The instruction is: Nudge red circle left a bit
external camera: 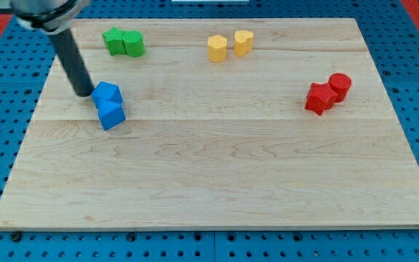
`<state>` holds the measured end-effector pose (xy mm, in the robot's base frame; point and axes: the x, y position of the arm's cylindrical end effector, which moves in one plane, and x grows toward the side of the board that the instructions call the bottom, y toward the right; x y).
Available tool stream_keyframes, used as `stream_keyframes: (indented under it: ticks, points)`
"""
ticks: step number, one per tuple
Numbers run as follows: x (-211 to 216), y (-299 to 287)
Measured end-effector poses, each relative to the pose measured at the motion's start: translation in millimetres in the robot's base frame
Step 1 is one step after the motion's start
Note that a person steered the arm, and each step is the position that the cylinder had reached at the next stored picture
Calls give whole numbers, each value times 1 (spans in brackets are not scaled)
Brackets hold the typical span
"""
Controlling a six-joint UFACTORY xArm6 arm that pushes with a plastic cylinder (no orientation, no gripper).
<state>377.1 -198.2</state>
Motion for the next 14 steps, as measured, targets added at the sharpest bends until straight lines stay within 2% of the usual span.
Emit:
stream_keyframes:
  ticks: [1, 3, 6, 7, 10, 11, 12, 13, 14]
  points:
    - [-2, 0]
    - [-3, 43]
    - [-13, 60]
    - [-13, 117]
    - [-13, 370]
    - [-13, 403]
    - [-14, 403]
    - [-37, 423]
    - [-51, 503]
